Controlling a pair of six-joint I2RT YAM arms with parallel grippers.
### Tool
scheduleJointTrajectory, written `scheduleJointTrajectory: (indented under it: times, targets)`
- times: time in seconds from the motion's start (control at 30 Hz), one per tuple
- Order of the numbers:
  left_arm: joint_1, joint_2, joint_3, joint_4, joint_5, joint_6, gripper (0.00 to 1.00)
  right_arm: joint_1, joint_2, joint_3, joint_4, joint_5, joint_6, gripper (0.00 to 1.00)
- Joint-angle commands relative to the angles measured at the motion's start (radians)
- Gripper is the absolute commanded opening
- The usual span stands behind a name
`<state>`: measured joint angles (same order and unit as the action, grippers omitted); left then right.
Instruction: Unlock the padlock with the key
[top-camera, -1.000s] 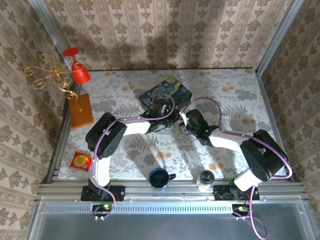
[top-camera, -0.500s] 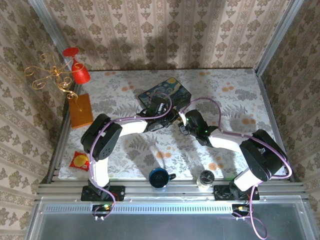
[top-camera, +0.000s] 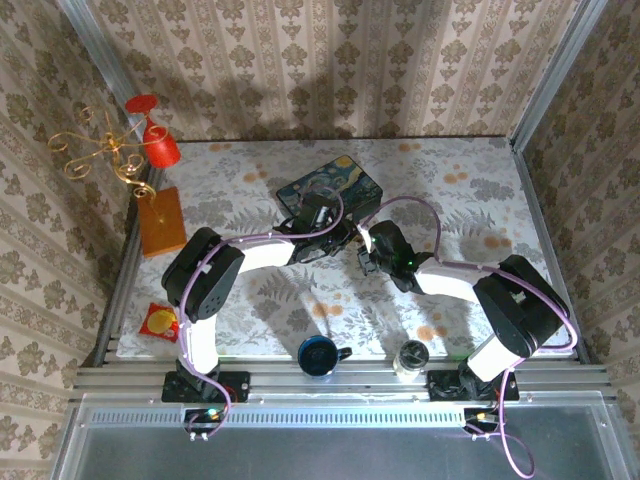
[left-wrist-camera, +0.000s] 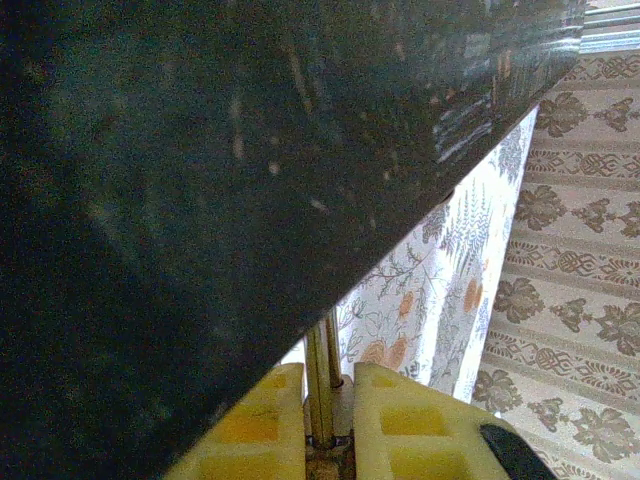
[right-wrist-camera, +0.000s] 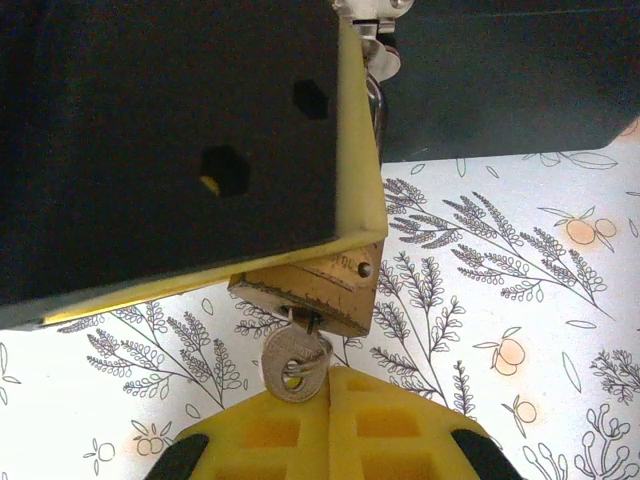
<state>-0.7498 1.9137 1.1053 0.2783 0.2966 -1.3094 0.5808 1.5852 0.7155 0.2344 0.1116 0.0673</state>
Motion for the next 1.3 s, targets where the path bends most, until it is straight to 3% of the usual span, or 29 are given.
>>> scheduleJointTrajectory:
  times: [0.0,0.33,0.57,0.67,0.87,1.13,1.27]
  targets:
    - [0.0,-0.039,-0.001,0.047,0.045,0.018,0.0,-0.021,0.006,0.003,0.062,-0.065,0.048,0.0]
    - [0.0,-0.035,-0.012,0.078,0.048,0.012,0.0,-0.206,0.003,-0.02,0.154,-0.43,0.302,0.0]
    - [-0.003,-0.03,-0.015,0.093,0.045,0.004,0.0,-0.323,0.1,-0.022,0.323,-0.716,0.554,0.0]
    - [-0.002,-0.028,-0.021,0.095,0.043,0.0,0.0,-0.338,0.134,-0.018,0.383,-0.771,0.622,0.0]
    - [0.003,-0.03,-0.024,0.096,0.025,-0.011,0.0,-0.33,0.052,-0.068,0.314,-0.666,0.532,0.0]
    - [0.006,-0.054,-0.004,0.03,0.016,0.046,0.0,-0.164,-0.166,-0.121,0.093,-0.305,0.188,0.13]
    - [0.008,-0.047,-0.029,0.113,0.018,0.064,0.0,-0.172,-0.169,-0.102,0.079,-0.348,0.265,0.17]
